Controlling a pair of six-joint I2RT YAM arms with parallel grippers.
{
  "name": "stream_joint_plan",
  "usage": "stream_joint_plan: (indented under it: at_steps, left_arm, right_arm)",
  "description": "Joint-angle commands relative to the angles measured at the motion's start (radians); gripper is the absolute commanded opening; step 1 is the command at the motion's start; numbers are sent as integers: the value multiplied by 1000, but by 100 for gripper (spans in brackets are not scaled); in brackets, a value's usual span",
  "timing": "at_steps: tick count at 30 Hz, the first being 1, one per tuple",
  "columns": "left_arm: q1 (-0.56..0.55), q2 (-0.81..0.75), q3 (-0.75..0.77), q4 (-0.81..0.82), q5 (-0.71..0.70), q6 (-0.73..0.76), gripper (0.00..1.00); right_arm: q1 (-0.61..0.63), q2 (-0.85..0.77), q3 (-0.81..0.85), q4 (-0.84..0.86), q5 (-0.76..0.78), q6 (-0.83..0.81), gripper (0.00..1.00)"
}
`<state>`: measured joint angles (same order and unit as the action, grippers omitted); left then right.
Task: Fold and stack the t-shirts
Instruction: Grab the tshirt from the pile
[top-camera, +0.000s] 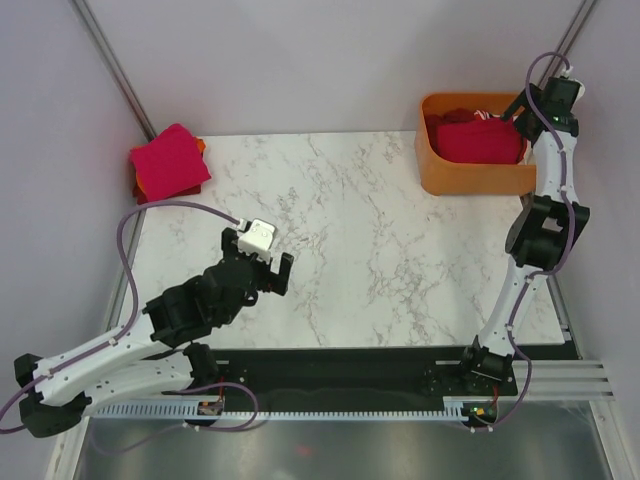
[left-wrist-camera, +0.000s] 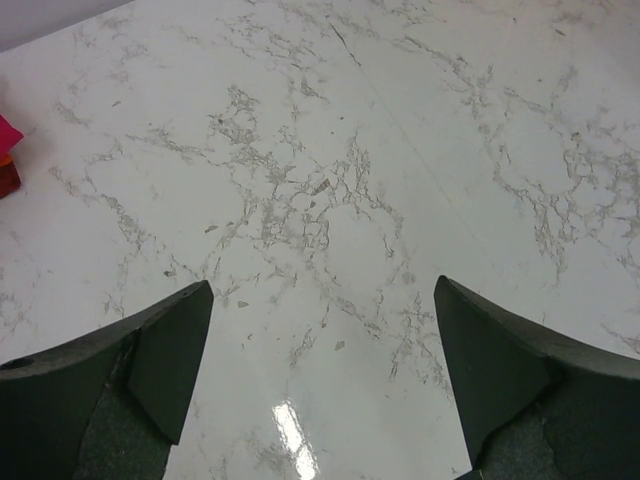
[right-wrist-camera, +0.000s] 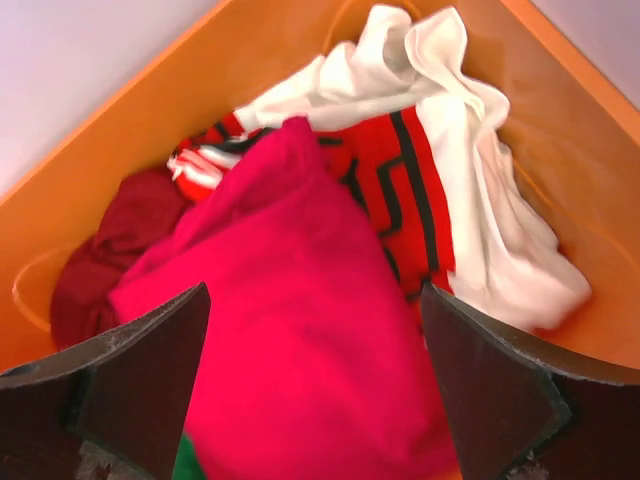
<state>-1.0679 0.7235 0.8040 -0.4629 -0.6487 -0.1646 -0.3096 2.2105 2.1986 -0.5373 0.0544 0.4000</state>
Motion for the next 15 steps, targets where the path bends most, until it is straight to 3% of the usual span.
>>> stream_joint_plan:
  at_steps: [1, 9, 12, 13, 15]
  left_arm:
    - [5, 19, -2, 20, -31, 40, 100]
    - [20, 74, 4, 13, -32, 45, 100]
    - [25, 88, 8, 9, -29, 46, 100]
    - [26, 90, 9, 9, -29, 46, 100]
    - [28, 88, 9, 9, -25, 46, 100]
  right_arm:
    - [-29, 121, 195, 20, -90, 48, 94]
    - [-32, 235, 208, 97, -111, 45, 80]
    - [-31, 238, 188, 112, -116, 48, 64]
    - [-32, 235, 182, 128, -119, 51, 48]
    - [-32, 226, 170, 137, -120, 51, 37]
